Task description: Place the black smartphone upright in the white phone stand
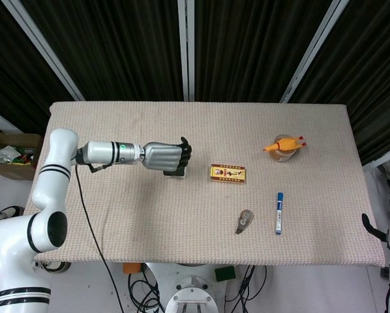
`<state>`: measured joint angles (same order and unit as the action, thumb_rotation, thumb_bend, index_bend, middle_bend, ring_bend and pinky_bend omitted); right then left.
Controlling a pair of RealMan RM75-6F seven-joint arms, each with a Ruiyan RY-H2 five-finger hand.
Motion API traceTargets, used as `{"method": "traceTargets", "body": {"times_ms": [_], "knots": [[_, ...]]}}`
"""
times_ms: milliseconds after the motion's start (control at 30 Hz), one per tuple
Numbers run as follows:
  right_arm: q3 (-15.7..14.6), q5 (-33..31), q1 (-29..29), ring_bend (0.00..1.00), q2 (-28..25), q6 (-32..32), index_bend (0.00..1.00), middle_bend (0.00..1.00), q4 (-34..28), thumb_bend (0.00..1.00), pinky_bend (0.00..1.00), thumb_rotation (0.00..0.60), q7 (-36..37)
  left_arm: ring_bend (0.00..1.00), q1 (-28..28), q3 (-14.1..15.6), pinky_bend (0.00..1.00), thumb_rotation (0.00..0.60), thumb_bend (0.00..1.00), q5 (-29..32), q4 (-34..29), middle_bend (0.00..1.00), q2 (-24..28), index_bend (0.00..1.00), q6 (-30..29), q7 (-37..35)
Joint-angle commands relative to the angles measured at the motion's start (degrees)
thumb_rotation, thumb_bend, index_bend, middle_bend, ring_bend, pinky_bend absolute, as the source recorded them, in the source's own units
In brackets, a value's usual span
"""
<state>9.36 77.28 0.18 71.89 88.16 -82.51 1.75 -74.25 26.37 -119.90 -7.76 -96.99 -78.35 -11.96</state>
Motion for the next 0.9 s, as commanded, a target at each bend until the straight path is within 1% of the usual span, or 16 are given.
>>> {"method": "traceTargets", "body": {"times_ms": [33, 200, 400, 533, 700, 800, 833, 900], "knots": [[0.05, -0.11, -0.02, 0.00, -0.02, -0.03, 0.00, 0.00, 0.00, 0.29, 0.00, 0.600, 0.01, 0.16, 0.06, -0.13, 0.31, 0.600, 0.33, 0.35, -0.08, 0.13, 0.30, 0.08, 0.27, 0.21], [0.04, -0.06, 0.10, 0.00, 0.00, -0.23, 0.00, 0.00, 0.04, 0.29, 0.00, 0.600, -0.04, 0.10, 0.44, -0.29, 0.26, 0.600, 0.32, 0.84, -0.38, 0.06, 0.77, 0.05, -0.37, 0.62], [-0.01, 0.11, 0.20, 0.00, 0.20, -0.27, 0.00, 0.00, 0.12, 0.30, 0.00, 0.600, -0.03, 0.05, 0.79, -0.80, 0.23, 0.600, 0.32, 1.71, -0.48, 0.01, 1.33, 0.02, -0.36, 1.29], [-0.06, 0.11, 0.00, 0.00, 0.25, -0.07, 0.00, 0.00, 0.30, 0.29, 0.00, 0.600, 0.19, 0.02, 1.48, -1.06, 0.20, 0.600, 0.31, 2.30, -0.63, 0.00, 2.21, 0.00, 0.14, 1.65], [-0.05, 0.16, -0.14, 0.00, 0.19, 0.12, 0.00, 0.00, 0.35, 0.29, 0.00, 0.600, 0.49, 0.00, 2.57, -1.93, 0.19, 0.600, 0.29, 3.46, -1.22, 0.00, 3.64, 0.00, -0.67, 2.46], [0.10, 0.18, -0.14, 0.00, 0.07, 0.24, 0.00, 0.00, 0.34, 0.30, 0.00, 0.600, 0.74, 0.00, 4.10, -3.81, 0.19, 0.600, 0.25, 5.52, -2.24, 0.00, 5.13, 0.00, -2.44, 3.32], [0.20, 0.14, -0.15, 0.00, 0.00, 0.27, 0.00, 0.00, 0.35, 0.29, 0.00, 0.600, 0.95, 0.00, 5.29, -5.39, 0.19, 0.600, 0.24, 7.23, -3.13, 0.00, 5.77, 0.00, -3.44, 3.80], [0.38, 0.06, -0.13, 0.00, -0.15, 0.28, 0.00, 0.00, 0.45, 0.29, 0.00, 0.600, 1.36, 0.00, 7.80, -8.71, 0.19, 0.600, 0.16, 10.84, -5.14, 0.00, 6.73, 0.00, -5.04, 5.14]]}}
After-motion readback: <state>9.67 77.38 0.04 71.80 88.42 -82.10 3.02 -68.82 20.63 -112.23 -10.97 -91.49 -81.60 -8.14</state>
